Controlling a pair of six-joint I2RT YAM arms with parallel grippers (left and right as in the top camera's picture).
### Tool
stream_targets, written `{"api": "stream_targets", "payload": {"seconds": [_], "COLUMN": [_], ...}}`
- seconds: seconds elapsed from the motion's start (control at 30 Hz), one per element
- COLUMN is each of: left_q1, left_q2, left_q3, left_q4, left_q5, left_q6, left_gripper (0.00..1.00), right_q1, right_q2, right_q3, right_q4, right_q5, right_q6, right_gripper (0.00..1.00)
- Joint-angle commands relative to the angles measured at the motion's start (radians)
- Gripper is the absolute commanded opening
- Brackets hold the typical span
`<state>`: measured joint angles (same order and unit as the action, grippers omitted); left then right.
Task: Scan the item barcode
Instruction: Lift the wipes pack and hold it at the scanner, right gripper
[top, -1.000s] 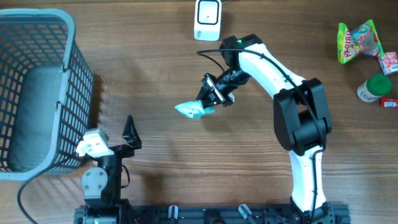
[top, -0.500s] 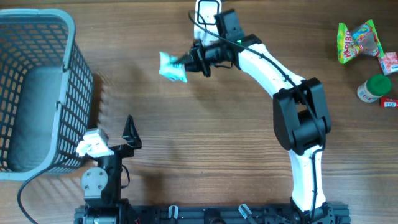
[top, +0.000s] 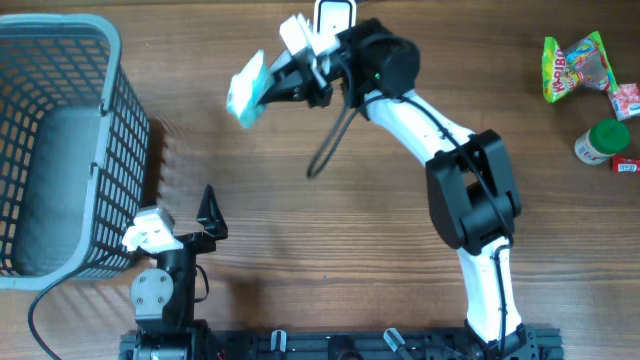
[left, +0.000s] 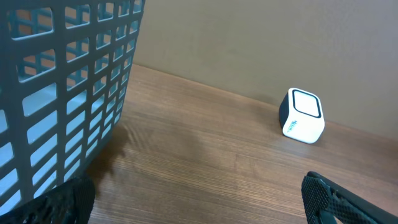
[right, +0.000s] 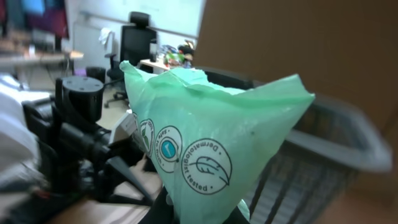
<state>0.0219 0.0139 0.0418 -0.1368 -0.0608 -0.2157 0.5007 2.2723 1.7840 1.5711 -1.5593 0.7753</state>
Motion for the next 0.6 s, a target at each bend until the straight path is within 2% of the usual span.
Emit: {"api": "stream_targets", "payload": {"seconds": [0.0,0.1,0.2,0.3,0.4,0.47,0.57], "left_q1": [0.006,0.006,0.006,0.006,0.006,0.006,0.006], "left_q2": [-0.006,-0.006,-0.006,-0.006,-0.006,-0.006,-0.006], "left_q3": [-0.005,-0.005,-0.005,-0.005,-0.005,-0.005,-0.005], "left_q4": [0.003,0.003,0.003,0.003,0.003,0.003,0.003], "left_q5": [0.008,0.008,0.008,0.008,0.008,0.008,0.008], "left_q6": [0.002,0.002,0.002,0.002,0.002,0.002,0.002], "left_gripper": [1.00,1.00,1.00,1.00,1.00,1.00,1.00], "right_q1": [0.004,0.004,0.011,0.021,0.024,0.024,0.022], "right_q2": [0.000,0.000,0.000,-0.001,-0.001,-0.001,-0.001], "right_q3": [0.009,0.009,0.009,0.010,0.009,0.009,0.009], "right_q4": [-0.058,-0.270,-0.361,-0.357,-0.357,-0.385,-0.527], "right_q5": [-0.056,-0.002,-0.002,-0.002,-0.017,-0.025,-0.032], "right_q6": [-0.571,-0.957,-1.285,-1.374,-1.375,-1.321,-1.131], "right_gripper": [0.04,0.04,0.04,0.04,0.04,0.04,0.04]}}
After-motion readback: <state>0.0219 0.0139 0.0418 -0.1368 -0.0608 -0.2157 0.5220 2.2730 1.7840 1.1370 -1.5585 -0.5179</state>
